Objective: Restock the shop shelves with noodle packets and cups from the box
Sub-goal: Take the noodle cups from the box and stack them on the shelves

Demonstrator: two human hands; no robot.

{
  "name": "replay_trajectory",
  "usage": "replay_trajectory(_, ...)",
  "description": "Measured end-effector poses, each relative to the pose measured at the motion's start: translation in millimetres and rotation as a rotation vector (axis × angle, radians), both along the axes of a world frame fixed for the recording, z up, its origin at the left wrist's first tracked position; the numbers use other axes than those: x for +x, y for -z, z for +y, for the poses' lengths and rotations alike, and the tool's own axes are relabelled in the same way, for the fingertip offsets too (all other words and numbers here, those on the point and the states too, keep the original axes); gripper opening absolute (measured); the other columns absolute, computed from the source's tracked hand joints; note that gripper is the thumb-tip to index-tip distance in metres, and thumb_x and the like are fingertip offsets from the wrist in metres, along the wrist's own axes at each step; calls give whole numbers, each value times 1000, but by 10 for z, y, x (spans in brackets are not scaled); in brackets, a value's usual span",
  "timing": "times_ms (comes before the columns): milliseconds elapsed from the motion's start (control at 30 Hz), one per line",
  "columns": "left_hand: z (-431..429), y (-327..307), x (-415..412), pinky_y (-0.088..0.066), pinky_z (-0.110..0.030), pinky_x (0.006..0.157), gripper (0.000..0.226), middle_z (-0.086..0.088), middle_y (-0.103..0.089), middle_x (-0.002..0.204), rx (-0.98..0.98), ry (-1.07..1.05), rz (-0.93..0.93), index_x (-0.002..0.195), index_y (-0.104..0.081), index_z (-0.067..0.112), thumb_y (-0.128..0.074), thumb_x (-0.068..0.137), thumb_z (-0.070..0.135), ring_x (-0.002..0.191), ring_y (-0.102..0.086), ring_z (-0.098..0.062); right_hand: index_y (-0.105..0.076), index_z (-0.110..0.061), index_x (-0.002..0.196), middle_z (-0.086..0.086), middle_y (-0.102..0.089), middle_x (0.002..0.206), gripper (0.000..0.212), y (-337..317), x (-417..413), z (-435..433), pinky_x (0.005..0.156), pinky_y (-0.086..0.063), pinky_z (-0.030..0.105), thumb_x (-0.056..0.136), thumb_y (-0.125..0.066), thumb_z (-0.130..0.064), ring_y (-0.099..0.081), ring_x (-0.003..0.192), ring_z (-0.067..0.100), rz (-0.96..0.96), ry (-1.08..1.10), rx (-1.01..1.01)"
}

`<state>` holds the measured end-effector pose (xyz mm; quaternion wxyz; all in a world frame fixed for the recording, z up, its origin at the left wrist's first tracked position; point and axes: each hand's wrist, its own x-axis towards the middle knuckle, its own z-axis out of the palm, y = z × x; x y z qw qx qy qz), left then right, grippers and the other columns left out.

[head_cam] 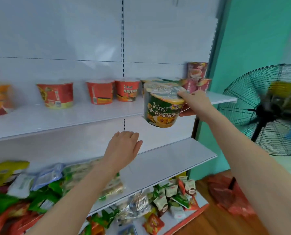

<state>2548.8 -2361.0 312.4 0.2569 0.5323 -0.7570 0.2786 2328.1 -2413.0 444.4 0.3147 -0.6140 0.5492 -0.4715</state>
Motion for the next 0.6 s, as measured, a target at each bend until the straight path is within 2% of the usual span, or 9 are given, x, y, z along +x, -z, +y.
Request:
replay_trajectory(100, -589, -99, -243, -54, -36, 58, 44, -4, -68, 68, -14, 22, -27, 79, -67, 9, -33, 85, 35, 58, -64, -26, -61, 7, 99, 22, -67, 83, 38, -114, -226, -491, 53, -58, 32, 86, -57, -29, -64, 57, 27, -17, 47, -39)
replay_trajectory(200, -1172, -221, -463, -53, -33, 56, 43, -4, -68, 67, -35, 49, -43, 76, -67, 10, -34, 85, 36, 57, -64, -24, -61, 2, 94, 17, -68, 81, 32, -262, -425, -1001, 62, -60, 36, 87, -58, -29, -66, 56, 24, -49, 92, -64)
replay_trajectory(267, -1527, -302, -620, -53, -31, 56, 43, -3, -68, 67, -34, 74, -52, 76, -68, 11, -34, 85, 36, 57, -65, -22, -59, -4, 83, 13, -67, 76, 26, -348, -557, -1316, 56, -59, 30, 88, -57, -29, -64, 45, 16, -52, 104, -78)
replay_trajectory(333, -1836, -374, -795, -53, -29, 55, 44, -2, -69, 67, -37, 83, -59, 77, -69, 11, -33, 84, 36, 58, -65, -21, -57, -6, 81, 11, -66, 76, 26, -423, -679, -1599, 52, -58, 27, 88, -56, -30, -64, 43, 13, -46, 113, -93)
replay_trajectory(400, -2115, -439, -973, -54, -28, 55, 44, -3, -69, 68, -8, 109, -57, 78, -69, 10, -34, 84, 37, 59, -65, -22, -57, -4, 85, 15, -68, 82, 26, -476, -784, -1869, 57, -60, 33, 88, -56, -30, -68, 56, 20, -73, 126, -93)
replay_trajectory(500, -2448, -494, -1214, -53, -31, 57, 46, -6, -69, 71, 42, 111, -62, 81, -68, 8, -34, 86, 39, 63, -66, -25, -53, -8, 78, 17, -69, 88, 24, -520, -899, -2244, 70, -60, 43, 86, -58, -30, -70, 72, 30, -87, 131, -112)
replay_trajectory(600, -2736, -549, -1434, -49, -38, 75, 55, -10, -68, 89, 136, 78, -40, 100, -64, 6, -29, 91, 47, 85, -64, -30, -55, -9, 77, 15, -69, 89, 23, -540, -989, -2643, 75, -59, 43, 83, -59, -31, -69, 78, 29, -74, 110, -126)
